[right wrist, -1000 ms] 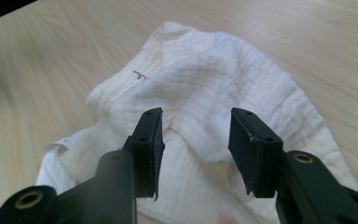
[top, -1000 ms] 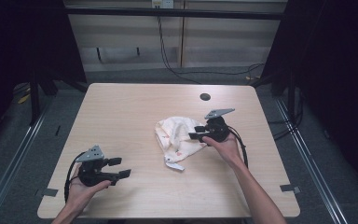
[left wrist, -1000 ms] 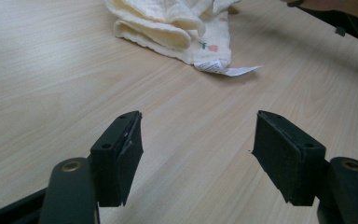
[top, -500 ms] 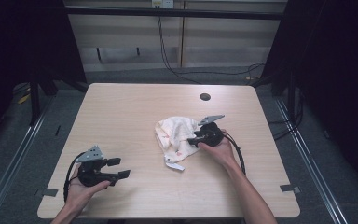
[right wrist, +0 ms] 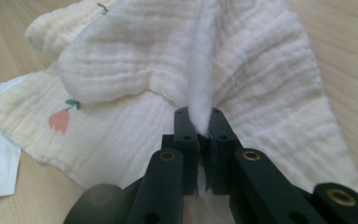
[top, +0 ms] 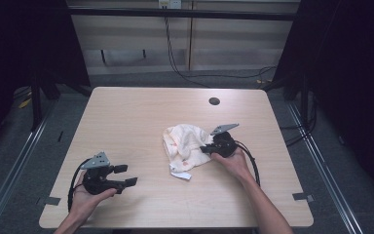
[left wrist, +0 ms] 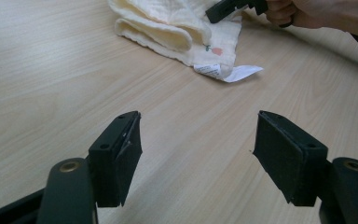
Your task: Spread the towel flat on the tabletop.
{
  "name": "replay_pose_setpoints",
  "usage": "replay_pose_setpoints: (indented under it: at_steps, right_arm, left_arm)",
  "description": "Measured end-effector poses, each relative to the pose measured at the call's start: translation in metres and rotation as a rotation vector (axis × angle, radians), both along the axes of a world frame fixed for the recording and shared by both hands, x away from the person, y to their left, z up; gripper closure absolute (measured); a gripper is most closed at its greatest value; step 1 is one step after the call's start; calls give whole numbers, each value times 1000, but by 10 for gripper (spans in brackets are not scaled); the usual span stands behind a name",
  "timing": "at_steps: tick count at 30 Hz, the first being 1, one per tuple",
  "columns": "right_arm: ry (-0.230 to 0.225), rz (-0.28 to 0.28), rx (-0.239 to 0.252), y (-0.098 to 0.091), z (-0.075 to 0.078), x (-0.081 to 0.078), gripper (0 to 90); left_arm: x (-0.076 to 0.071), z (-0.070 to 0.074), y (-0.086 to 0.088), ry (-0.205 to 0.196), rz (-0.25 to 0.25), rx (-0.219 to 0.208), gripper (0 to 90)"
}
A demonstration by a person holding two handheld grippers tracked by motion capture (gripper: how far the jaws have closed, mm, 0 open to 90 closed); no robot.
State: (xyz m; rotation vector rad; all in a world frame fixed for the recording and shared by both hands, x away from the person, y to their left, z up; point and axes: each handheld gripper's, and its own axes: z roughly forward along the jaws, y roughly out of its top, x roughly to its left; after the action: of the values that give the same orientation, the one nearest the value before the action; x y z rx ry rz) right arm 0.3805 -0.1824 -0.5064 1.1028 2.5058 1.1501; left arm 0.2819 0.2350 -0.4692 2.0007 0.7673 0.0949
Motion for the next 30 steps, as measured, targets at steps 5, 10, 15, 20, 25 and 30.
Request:
replay_pose_setpoints:
  at_steps: [5, 10, 15, 20, 25, 30]
  right_arm:
    - [1, 13, 18, -1, -1, -8, 852]
    - [2, 31, 31, -2, -1, -20, 852]
    - [4, 49, 17, -2, 0, -32, 854]
    - [6, 61, -5, 0, 3, -48, 854]
    - [8, 78, -4, -1, 3, -66, 854]
    - [16, 84, -29, -3, 6, -82, 842]
  left_arm:
    - [0, 0, -2, 5, 3, 5, 328]
    - [3, 1, -4, 5, 13, 11, 379]
    - [4, 6, -10, -9, 9, 31, 403]
    - [7, 7, -24, -26, -15, 25, 478]
    - [14, 10, -43, -34, -58, 27, 561]
    - [20, 15, -58, -40, -82, 15, 620]
